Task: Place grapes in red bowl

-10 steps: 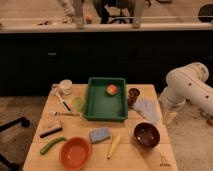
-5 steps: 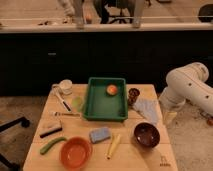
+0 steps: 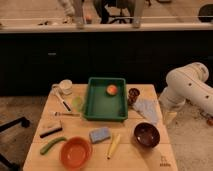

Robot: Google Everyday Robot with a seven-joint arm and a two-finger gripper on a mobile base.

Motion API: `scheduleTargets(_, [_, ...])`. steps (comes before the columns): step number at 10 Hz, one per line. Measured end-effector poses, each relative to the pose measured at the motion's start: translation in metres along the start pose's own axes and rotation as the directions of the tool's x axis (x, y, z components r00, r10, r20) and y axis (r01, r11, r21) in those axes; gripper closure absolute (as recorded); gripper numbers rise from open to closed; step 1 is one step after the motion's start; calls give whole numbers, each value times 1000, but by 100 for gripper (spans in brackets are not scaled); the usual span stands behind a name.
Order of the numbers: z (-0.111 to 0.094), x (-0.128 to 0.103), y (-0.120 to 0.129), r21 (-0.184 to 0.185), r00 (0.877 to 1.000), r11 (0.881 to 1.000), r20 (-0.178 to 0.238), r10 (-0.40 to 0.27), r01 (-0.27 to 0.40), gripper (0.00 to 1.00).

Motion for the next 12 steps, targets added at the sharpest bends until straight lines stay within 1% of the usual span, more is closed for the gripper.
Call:
scheduleTargets(7, [0,0,0,0,1000,1000,0,0,0,20])
scheduleTargets(10, [1,-8,-2,-1,998,998,14,-62,62,20])
scheduleTargets(11, [1,-14,-4,2,995,995,25,-99,99,20])
scheduleTargets(12, [1,-21,-5,5,989,989,40,-146,145,20])
